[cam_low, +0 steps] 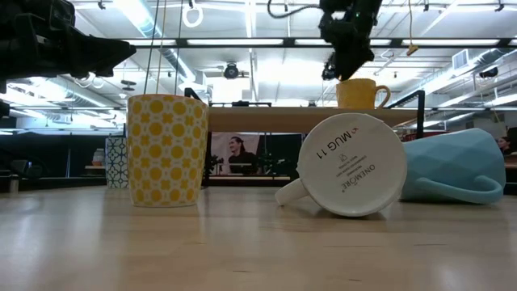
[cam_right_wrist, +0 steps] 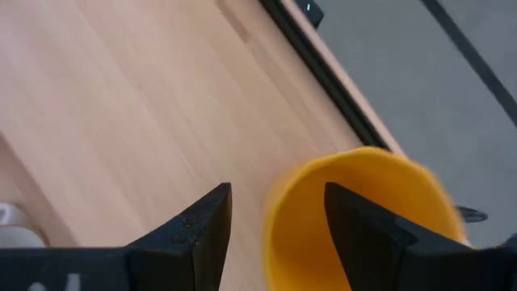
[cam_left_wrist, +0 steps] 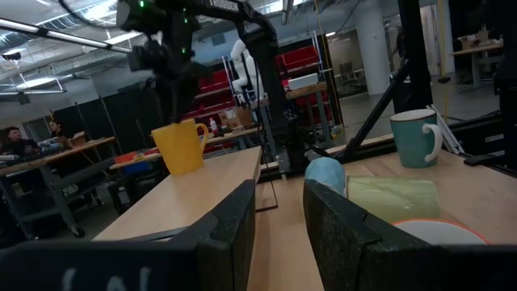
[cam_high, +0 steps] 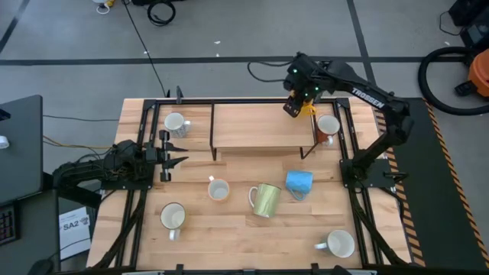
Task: Place coffee mugs
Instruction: Put the blue patterned mug on the shelf
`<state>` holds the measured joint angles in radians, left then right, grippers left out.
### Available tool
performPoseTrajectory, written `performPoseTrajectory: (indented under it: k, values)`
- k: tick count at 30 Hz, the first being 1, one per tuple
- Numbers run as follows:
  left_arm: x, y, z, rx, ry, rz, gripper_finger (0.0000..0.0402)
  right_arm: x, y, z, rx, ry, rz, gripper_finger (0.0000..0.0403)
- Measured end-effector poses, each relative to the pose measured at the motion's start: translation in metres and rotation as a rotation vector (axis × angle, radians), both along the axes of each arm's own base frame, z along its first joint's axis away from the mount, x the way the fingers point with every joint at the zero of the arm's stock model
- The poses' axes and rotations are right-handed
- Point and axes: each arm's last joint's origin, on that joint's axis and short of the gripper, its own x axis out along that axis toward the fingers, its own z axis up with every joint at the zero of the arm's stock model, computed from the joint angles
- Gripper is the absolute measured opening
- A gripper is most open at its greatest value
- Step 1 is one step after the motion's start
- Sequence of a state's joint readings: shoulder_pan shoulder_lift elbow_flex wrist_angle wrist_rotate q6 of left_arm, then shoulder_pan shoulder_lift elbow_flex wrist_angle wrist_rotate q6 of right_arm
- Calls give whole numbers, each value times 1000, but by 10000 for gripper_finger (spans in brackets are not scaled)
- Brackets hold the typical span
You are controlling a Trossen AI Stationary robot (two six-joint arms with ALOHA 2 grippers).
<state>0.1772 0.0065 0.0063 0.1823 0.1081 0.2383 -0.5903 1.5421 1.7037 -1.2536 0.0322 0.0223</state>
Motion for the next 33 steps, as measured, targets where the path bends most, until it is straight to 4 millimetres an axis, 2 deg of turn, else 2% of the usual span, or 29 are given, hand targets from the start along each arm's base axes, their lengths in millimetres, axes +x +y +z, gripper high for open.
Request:
performPoseTrajectory:
  k: [7, 14, 17, 24, 26, 33]
  values:
    - [0, 0, 0, 0, 0, 0, 114, -16, 14, 31, -34, -59, 3, 204]
    - [0, 0, 1, 1, -9, 0, 114, -41, 43, 53, -56, -121, 26, 204]
    - [-1, 0, 6, -33, -69, -10, 114, -52, 56, 63, -73, -168, 8, 204]
    - [-7, 0, 25, -122, -231, 3, 114, -70, 86, 79, -163, -239, 21, 204]
    - [-11, 1, 35, -150, -266, 25, 114, -73, 91, 82, -184, -251, 12, 204]
    - [-26, 0, 73, -192, -268, 107, 114, -68, 97, 85, -237, -269, 51, 204]
